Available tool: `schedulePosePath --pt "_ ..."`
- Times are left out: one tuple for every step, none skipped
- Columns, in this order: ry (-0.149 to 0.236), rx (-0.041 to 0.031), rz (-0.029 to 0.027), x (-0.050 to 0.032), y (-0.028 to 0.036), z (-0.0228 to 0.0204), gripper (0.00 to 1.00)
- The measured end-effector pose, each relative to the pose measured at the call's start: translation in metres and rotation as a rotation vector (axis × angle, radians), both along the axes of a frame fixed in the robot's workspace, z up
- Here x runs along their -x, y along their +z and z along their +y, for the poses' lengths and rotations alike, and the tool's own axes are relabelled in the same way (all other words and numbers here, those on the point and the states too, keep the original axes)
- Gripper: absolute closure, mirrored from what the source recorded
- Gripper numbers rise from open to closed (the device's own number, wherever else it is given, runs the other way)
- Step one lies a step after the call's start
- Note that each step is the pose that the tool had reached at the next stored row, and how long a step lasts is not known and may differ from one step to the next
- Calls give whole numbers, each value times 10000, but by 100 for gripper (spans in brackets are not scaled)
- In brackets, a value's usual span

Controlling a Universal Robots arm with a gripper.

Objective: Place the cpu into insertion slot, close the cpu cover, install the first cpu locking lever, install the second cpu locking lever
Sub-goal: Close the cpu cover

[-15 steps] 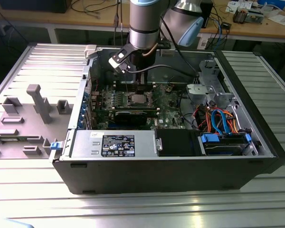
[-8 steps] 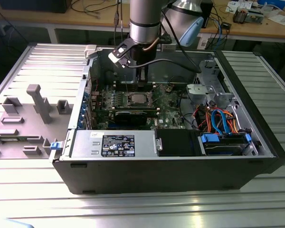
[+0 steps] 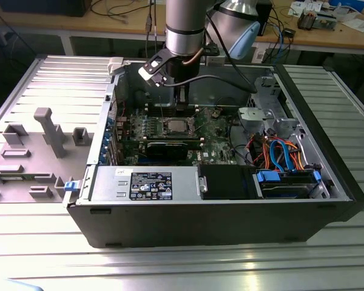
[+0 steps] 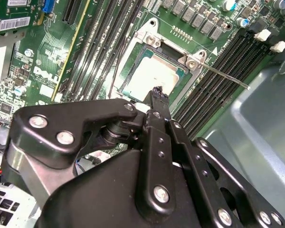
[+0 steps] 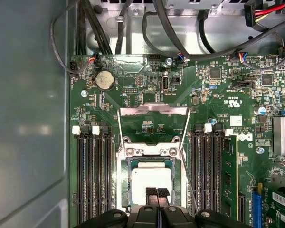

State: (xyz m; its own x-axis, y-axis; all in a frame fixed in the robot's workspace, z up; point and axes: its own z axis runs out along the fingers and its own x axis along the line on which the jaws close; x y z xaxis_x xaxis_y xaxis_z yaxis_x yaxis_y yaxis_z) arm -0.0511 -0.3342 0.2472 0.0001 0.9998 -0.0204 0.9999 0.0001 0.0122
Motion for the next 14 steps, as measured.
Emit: schedulePosePath --pt "-1 0 -1 -24 -1 0 89" --pt "-2 -1 0 -58 -2 0 89" --pt "-1 -1 -2 -87 -4 0 89" --pt "-2 -2 -1 -105 -5 0 89" --pt "-2 0 -1 -121 -5 0 89" --pt "-1 0 0 -127 0 0 89" --pt "-2 -2 -1 -128 21 1 89" --pt "-2 -1 -1 -128 43 1 89" --pt "-3 -3 -1 -128 56 1 89" --pt "-1 -3 -1 -138 64 1 89" --pt "-2 -5 -2 -159 63 2 89" --pt "-3 -3 2 -221 64 1 89" --pt "-3 -4 2 -261 62 1 89" --pt "-1 -3 2 -293 62 2 89"
